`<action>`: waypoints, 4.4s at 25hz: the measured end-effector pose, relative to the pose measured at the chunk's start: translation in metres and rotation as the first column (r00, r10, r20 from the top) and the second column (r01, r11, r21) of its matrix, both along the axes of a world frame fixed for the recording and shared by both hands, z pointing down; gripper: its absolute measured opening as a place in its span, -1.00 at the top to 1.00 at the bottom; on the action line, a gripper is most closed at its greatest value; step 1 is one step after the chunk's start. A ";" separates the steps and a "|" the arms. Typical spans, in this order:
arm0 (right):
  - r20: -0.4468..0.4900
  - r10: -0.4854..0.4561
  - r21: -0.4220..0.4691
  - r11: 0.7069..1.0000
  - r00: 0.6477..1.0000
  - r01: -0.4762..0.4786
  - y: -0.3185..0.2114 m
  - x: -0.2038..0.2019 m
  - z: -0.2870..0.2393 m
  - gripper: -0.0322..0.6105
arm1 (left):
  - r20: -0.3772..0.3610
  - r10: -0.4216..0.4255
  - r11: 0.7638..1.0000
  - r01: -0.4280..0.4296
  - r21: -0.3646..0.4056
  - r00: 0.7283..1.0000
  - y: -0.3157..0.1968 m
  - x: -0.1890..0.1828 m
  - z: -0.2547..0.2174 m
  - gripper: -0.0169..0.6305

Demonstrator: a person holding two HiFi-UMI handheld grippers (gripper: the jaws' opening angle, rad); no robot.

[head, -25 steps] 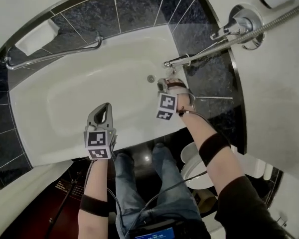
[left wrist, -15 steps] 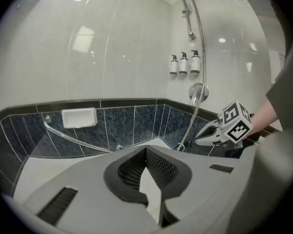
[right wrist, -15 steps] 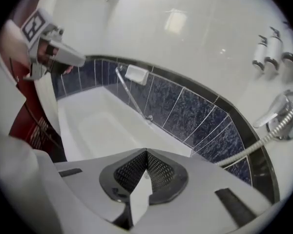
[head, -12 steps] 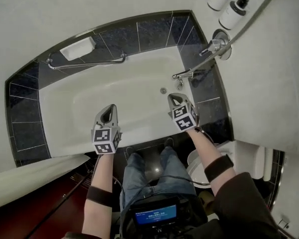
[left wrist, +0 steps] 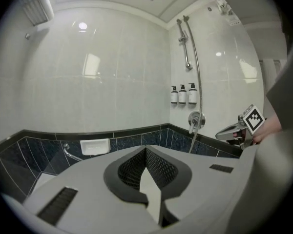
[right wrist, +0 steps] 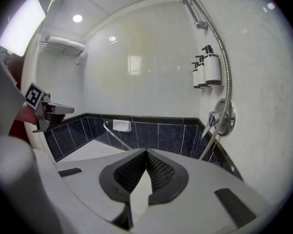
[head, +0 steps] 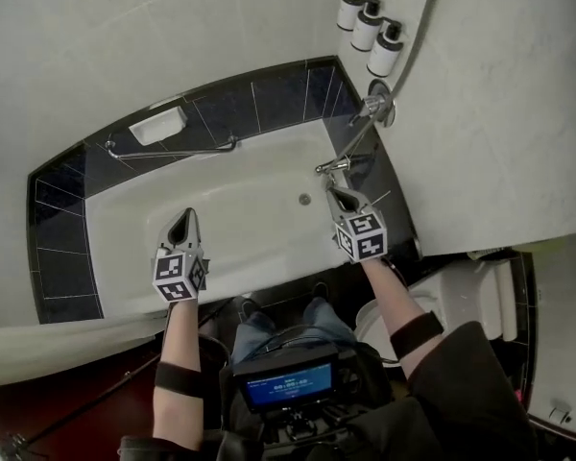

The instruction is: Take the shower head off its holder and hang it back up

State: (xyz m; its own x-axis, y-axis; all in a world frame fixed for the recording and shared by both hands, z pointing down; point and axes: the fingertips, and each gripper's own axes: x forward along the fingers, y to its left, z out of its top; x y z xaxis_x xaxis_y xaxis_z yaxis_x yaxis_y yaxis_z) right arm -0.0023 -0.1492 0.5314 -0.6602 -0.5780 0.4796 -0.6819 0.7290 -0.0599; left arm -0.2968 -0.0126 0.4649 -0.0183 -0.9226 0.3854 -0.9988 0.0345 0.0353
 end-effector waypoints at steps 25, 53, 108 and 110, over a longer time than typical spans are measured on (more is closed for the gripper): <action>0.036 0.088 0.013 0.996 0.995 -0.088 -0.001 0.047 -0.014 0.83 | 0.022 -0.046 0.996 0.044 0.078 0.999 0.010 -0.005 -0.038 0.94; -0.280 0.073 -0.191 0.973 0.957 -0.130 -0.077 0.065 0.304 -0.01 | 0.039 0.284 0.949 -0.275 -0.154 0.958 -0.110 0.103 0.202 0.94; 0.321 0.243 -0.492 0.868 0.915 -0.058 -0.085 -0.121 0.423 0.43 | 0.036 0.113 0.975 -0.104 -0.196 0.993 -0.080 0.025 0.359 0.95; 0.372 0.252 -0.522 0.853 0.893 -0.023 -0.068 -0.146 0.395 0.43 | 0.039 0.073 0.981 -0.065 -0.183 0.997 -0.065 0.007 0.338 0.95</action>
State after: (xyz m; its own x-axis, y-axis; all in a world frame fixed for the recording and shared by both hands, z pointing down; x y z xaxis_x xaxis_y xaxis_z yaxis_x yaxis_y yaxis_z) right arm -0.1480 -0.2177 0.9265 -0.7915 -0.4398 0.4244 -0.5993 0.4224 -0.6800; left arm -0.2901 -0.0778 0.8033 0.0217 -0.8371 0.5466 -0.9994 -0.0328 -0.0105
